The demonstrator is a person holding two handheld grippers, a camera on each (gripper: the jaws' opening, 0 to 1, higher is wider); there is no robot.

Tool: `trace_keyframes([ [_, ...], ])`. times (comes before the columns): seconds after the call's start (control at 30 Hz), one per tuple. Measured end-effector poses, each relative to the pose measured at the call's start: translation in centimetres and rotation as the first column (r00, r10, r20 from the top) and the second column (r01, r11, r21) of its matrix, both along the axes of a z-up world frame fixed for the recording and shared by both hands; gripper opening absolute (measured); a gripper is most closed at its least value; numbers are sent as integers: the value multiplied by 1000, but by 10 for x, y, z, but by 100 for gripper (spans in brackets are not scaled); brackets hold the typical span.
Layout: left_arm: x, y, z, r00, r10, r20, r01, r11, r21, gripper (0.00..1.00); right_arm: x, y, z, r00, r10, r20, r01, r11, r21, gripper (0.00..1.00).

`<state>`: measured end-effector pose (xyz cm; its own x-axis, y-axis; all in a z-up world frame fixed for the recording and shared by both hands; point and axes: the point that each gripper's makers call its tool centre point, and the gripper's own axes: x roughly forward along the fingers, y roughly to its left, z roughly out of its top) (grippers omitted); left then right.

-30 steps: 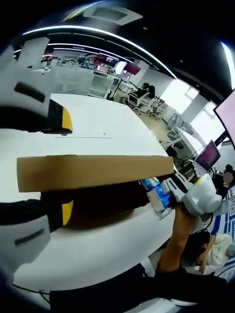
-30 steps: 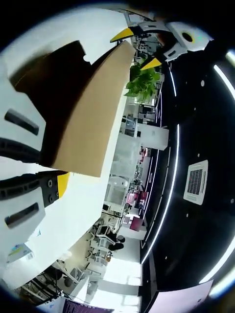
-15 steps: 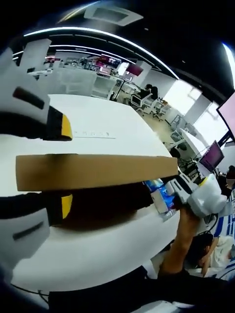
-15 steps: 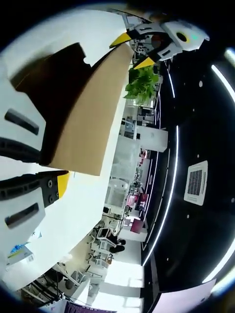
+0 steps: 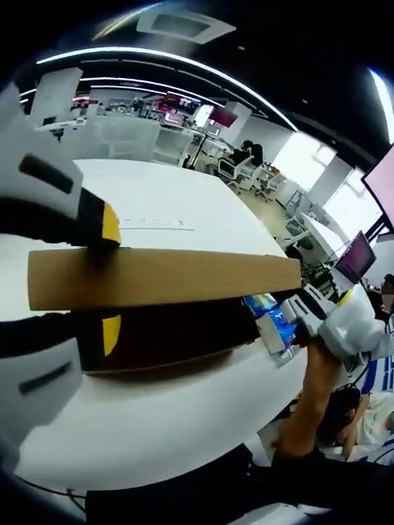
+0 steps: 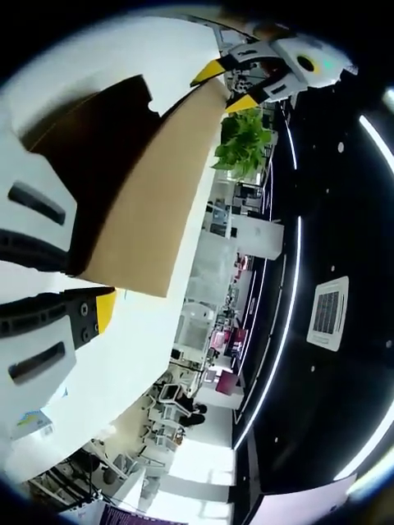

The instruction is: Operate the shoe box by opening the lid, removing the specified soft item, and placing it in the target area until the item is outside and the box remains undamaged.

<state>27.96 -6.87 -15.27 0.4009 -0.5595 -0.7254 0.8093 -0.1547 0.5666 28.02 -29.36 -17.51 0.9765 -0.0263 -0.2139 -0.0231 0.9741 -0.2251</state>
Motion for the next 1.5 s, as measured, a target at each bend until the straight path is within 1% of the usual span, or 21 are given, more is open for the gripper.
trace_keyframes([
  [0.07, -1, 0, 0, 1000, 1, 7, -1, 1000, 3, 31, -1, 1, 0, 1000, 10, -4, -11, 1000, -13, 4],
  [0.13, 0, 0, 0, 1000, -2, 11, 2, 1000, 2, 31, -3, 3, 2, 998, 60, -6, -60, 996, -60, 8],
  [0.17, 0, -1, -1, 1000, 0, 9, 0, 1000, -1, 31, -6, 5, 8, 995, 100, 12, -98, 991, -90, 13],
  [0.23, 1, -1, -2, 1000, 2, 13, -2, 1000, -1, 31, -15, -3, 14, 994, 108, 1, -105, 974, -200, 25],
  [0.27, 1, -1, -1, 1000, -2, 14, 2, 1000, -5, 31, -22, -4, 17, 989, 146, -27, -147, 943, -298, 27],
  [0.3, 1, -1, -1, 1000, -2, 13, 2, 1000, -6, 31, -24, -4, 18, 988, 152, -35, -155, 933, -324, 28],
  [0.33, 0, -2, -1, 1000, 0, 12, 1, 1000, -10, 31, -33, -5, 22, 981, 182, -64, -192, 892, -410, 29],
  [0.47, -1, -1, -1, 1000, -1, 24, 1, 1000, -15, 31, -54, 15, 35, 945, 300, -134, -328, 840, -431, 40],
  [0.53, -2, -2, -3, 1000, 0, 27, 0, 1000, -13, 31, -59, 21, 42, 933, 326, -154, -360, 813, -457, 48],
  [0.57, -1, -1, -3, 999, 4, 34, -4, 1000, -14, 31, -64, 31, 50, 909, 360, -210, -415, 732, -541, 50],
  [0.6, -1, -1, -3, 999, 5, 35, -5, 1000, -15, 31, -65, 32, 52, 906, 361, -221, -421, 711, -563, 51],
  [0.63, -2, -1, -3, 999, 5, 39, -5, 1000, -17, 31, -66, 42, 60, 891, 381, -247, -446, 637, -628, 51],
  [0.67, -2, -1, -3, 999, 4, 40, -4, 1000, -18, 31, -66, 48, 63, 882, 389, -266, -462, 597, -656, 52],
  [0.73, -3, -1, -2, 999, 7, 45, -6, 1000, -25, 31, -65, 68, 62, 840, 427, -335, -528, 503, -684, 53],
  [0.8, -4, -1, -3, 999, 4, 48, -3, 1000, -22, 31, -60, 76, 61, 823, 431, -370, -552, 455, -698, 53],
  [0.93, -5, -1, -3, 999, 5, 51, -4, 1000, -22, 31, -47, 83, 57, 808, 399, -434, -572, 356, -739, 52],
  [0.97, -6, -1, -3, 998, 5, 55, -4, 1000, -19, 31, -44, 85, 57, 804, 403, -436, -576, 347, -740, 51],
  [1.07, -7, -2, -3, 998, 5, 61, -4, 1000, -13, 31, -34, 84, 54, 801, 397, -449, -585, 358, -728, 51],
  [1.23, -6, -1, -4, 997, 7, 73, -7, 1000, 2, 31, -27, 84, 45, 780, 400, -481, -613, 333, -717, 49],
  [1.4, -7, -2, -4, 997, 1, 79, -1, 1000, 8, 31, -24, 87, 41, 764, 411, -497, -633, 328, -701, 47],
  [1.5, -7, -3, -5, 997, -3, 81, 3, 1000, 7, 31, -20, 87, 37, 763, 410, -499, -635, 337, -695, 47],
])
